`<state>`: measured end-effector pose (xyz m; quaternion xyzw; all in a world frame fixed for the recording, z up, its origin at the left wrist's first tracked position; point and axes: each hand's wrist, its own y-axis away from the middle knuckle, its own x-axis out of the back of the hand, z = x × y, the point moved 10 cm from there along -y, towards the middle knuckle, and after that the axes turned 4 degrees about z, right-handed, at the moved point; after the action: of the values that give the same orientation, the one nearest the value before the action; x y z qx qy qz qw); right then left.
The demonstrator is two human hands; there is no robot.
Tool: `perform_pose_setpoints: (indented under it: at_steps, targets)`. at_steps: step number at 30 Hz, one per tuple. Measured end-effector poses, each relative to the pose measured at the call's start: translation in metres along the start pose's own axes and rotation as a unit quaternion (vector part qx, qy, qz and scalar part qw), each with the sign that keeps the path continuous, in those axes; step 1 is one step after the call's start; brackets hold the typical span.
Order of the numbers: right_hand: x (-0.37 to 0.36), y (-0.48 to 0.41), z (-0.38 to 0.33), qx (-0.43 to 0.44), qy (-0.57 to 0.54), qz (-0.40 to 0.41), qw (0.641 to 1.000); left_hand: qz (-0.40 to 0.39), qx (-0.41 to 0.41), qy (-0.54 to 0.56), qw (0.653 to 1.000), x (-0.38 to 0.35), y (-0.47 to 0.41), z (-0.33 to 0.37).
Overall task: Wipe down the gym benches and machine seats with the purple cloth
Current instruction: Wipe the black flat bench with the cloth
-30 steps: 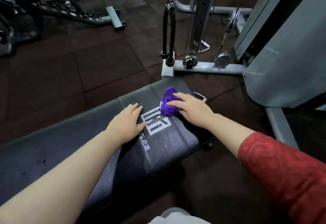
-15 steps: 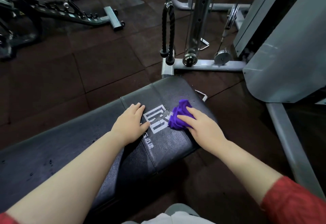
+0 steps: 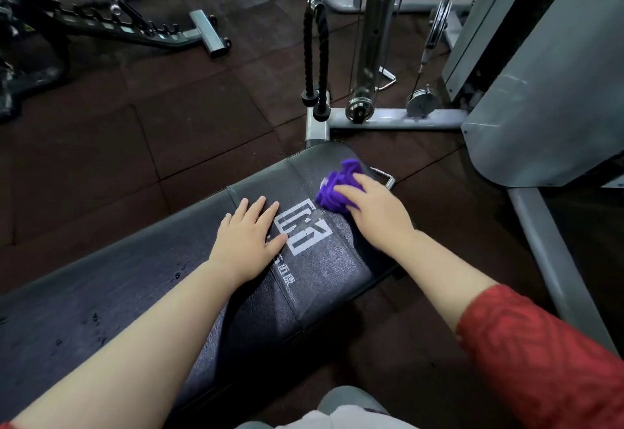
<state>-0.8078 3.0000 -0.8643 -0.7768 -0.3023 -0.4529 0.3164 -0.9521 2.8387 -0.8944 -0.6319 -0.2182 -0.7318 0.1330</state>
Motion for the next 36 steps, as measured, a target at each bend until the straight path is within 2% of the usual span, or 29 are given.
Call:
perform_pose_setpoints:
  at_steps: [4, 8, 18, 21, 25, 27, 30, 33, 35, 36]
  targets:
    - [0.009, 0.064, -0.019, 0.093, -0.026, -0.020, 0.995, -0.006, 0.005, 0.004, 1.000, -0.002, 0.000, -0.001]
    - [0.005, 0.082, -0.011, 0.127, -0.046, -0.060, 0.989, -0.004, 0.004, 0.017, 1.000, -0.001, -0.002, -0.002]
    - [-0.029, -0.042, -0.018, 0.182, -0.017, -0.136, 0.974, -0.016, 0.013, 0.041, 0.999, -0.003, -0.004, -0.004]
    - [-0.035, -0.071, -0.008, 0.147, -0.011, -0.122, 0.981, -0.033, 0.022, 0.045, 0.998, -0.003, -0.005, -0.005]
    - [-0.018, -0.066, 0.019, -0.016, -0.029, -0.034, 0.999, -0.040, 0.033, 0.050, 0.997, -0.002, -0.004, -0.005]
    - [-0.006, -0.036, 0.028, -0.063, -0.020, -0.012, 0.998, -0.043, 0.035, 0.054, 0.997, -0.001, -0.004, -0.004]
    - [0.008, 0.023, 0.017, -0.002, -0.029, -0.003, 1.000, -0.050, 0.033, 0.049, 0.997, 0.000, -0.003, -0.002]
    - [0.005, 0.061, 0.013, 0.094, -0.054, -0.071, 0.992, -0.051, 0.029, 0.049, 0.997, 0.004, -0.001, 0.000]
    - [0.009, 0.061, 0.015, 0.115, -0.069, -0.095, 0.986, -0.030, 0.023, 0.061, 0.997, 0.011, 0.005, 0.000]
    - [0.010, 0.054, 0.019, 0.103, -0.070, -0.081, 0.989, -0.017, 0.018, 0.063, 0.998, 0.015, 0.009, -0.001]
